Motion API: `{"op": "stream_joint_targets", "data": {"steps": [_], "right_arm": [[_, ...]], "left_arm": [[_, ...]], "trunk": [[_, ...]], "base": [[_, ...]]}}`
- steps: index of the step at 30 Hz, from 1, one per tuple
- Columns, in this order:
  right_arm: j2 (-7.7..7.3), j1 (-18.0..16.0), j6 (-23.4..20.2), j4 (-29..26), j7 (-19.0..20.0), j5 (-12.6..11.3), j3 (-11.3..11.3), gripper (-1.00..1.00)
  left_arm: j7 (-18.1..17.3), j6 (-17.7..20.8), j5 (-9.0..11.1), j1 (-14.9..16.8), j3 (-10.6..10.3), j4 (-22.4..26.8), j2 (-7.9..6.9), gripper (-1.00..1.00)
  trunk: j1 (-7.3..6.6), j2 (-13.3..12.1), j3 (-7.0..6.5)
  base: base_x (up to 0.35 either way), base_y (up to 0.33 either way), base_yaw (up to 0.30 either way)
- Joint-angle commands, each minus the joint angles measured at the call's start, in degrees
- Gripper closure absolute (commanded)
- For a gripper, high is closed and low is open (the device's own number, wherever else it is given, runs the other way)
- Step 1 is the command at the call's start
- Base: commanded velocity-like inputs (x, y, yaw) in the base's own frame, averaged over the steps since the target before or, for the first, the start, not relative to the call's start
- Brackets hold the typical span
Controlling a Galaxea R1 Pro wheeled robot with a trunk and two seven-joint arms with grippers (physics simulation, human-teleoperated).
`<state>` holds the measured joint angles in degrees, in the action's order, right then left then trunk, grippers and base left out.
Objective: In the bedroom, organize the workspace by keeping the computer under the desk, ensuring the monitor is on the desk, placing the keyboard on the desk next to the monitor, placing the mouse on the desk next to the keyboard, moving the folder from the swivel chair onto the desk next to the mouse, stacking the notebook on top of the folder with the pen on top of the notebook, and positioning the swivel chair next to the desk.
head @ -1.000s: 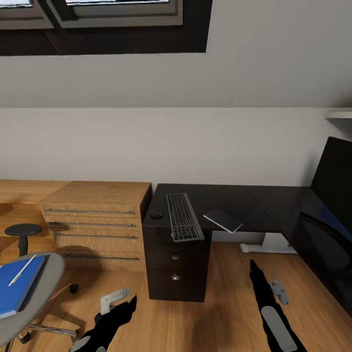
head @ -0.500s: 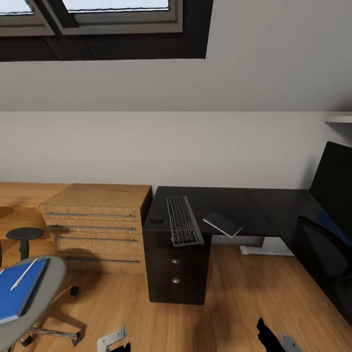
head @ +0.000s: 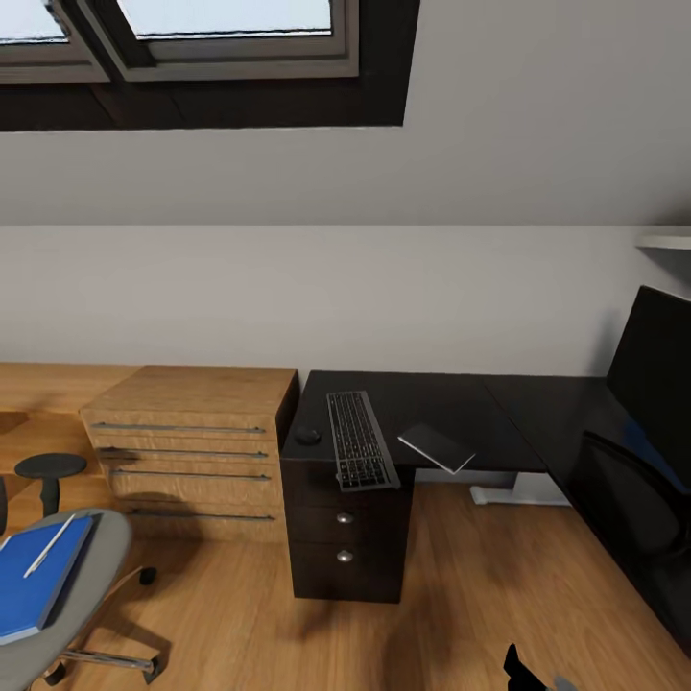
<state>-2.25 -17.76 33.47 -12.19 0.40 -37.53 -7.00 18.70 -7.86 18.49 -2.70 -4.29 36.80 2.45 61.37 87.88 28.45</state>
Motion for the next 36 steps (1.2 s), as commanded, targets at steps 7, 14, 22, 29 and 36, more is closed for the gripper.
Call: {"op": "stream_joint_targets", "data": {"steps": [7,14,22,29,36], "right_arm": [[0.37,0.0,2.4,0.3,0.1,8.1,-0.1,-1.00],[1.26,0.0,4.8,0.4,0.0,11.3,-0.1,-1.00],[3.49,0.0,13.0,1.2,-0.1,11.8,-0.1,-1.00],[4.62,0.0,20.8,5.7,-0.2,17.2,1.3,-1.00],[4.62,0.0,21.8,5.9,-0.3,17.5,1.4,-1.00]], "left_arm": [[0.5,-1.0,0.3,0.0,-0.5,-1.3,-0.67,-1.00],[0.7,-1.2,-1.8,0.0,-1.0,-1.5,-0.48,-1.00],[0.9,-1.4,-3.8,0.0,-1.1,-1.5,-0.38,-1.00],[1.0,-1.6,-4.0,0.0,-1.1,-3.6,-0.01,-1.00],[0.7,-1.3,-4.1,0.0,-1.1,-4.2,0.80,-1.00]], "trunk": [[-1.54,-2.8,-1.22],[-3.08,-5.6,-2.47],[-4.84,-8.8,-3.91],[-6.38,-11.6,-5.16],[-7.91,-14.4,-6.22]], "base": [[0.000,0.000,0.000],[0.000,0.000,0.000],[-0.002,0.000,0.000],[-0.238,0.000,0.087],[-0.337,-0.027,0.258]]}}
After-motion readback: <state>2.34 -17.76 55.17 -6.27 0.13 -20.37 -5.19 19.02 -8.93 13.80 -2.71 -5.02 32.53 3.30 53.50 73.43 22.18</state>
